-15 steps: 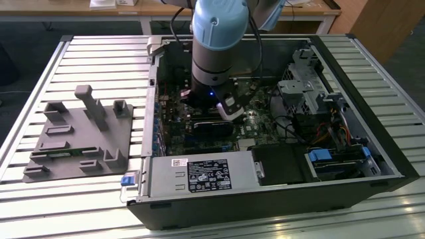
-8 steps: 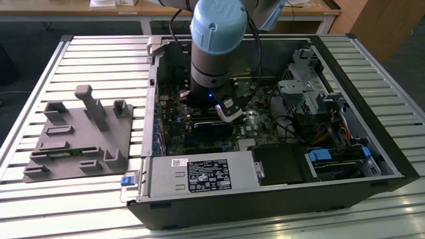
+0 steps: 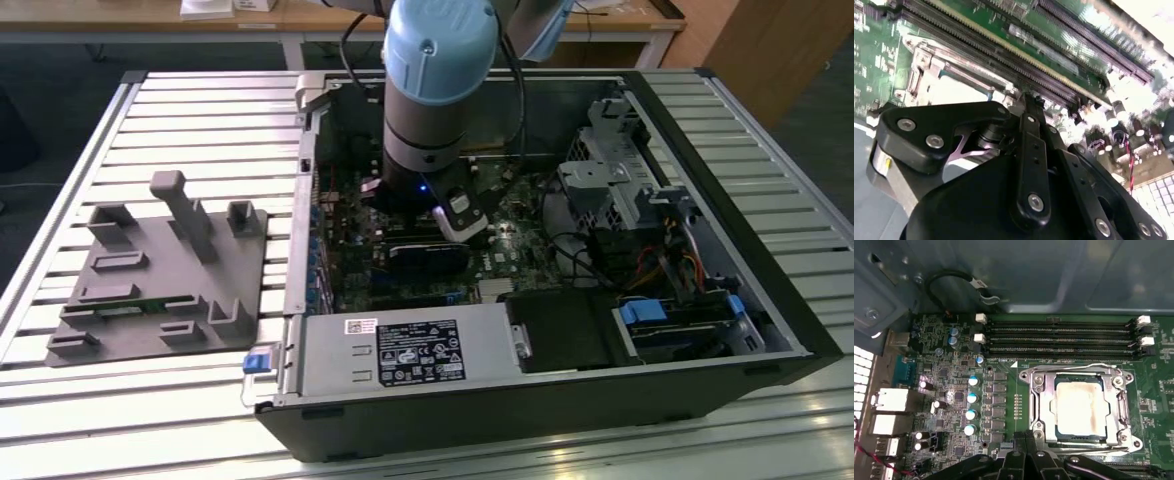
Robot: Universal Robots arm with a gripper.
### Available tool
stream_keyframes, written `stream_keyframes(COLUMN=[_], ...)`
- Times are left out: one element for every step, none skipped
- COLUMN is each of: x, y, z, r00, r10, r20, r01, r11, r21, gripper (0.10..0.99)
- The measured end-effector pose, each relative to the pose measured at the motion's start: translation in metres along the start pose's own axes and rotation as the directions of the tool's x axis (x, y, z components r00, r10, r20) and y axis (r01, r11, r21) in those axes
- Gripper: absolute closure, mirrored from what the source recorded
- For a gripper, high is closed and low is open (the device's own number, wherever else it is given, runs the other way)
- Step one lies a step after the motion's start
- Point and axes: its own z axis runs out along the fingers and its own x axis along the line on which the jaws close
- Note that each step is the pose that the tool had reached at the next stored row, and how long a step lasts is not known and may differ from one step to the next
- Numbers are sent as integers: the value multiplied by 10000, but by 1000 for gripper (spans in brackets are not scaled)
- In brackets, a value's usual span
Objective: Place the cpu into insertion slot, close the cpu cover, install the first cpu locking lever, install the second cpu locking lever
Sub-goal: 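Install the second cpu locking lever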
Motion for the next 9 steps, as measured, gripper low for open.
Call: stream_keyframes(x=[1, 2, 3, 4, 4, 5, 5, 6, 6], y=[6, 15, 22, 29, 35, 41, 48, 54, 60], z=[-25, -53, -77, -99, -120, -140, -162, -181, -200], r00=[10000, 10000, 10000, 10000, 10000, 10000, 10000, 10000, 10000], r10=[0, 0, 0, 1, 1, 1, 1, 0, 0], r20=[-1, -1, -1, -1, -2, -2, -2, -1, -1], r01=[0, 0, 0, -1, -1, -1, -1, 0, 0], r11=[10000, 10000, 10000, 10000, 10000, 10000, 10000, 10000, 10000], r21=[3, 2, 2, 3, 4, 4, 4, 3, 3], gripper=[980, 980, 980, 980, 980, 980, 980, 980, 980])
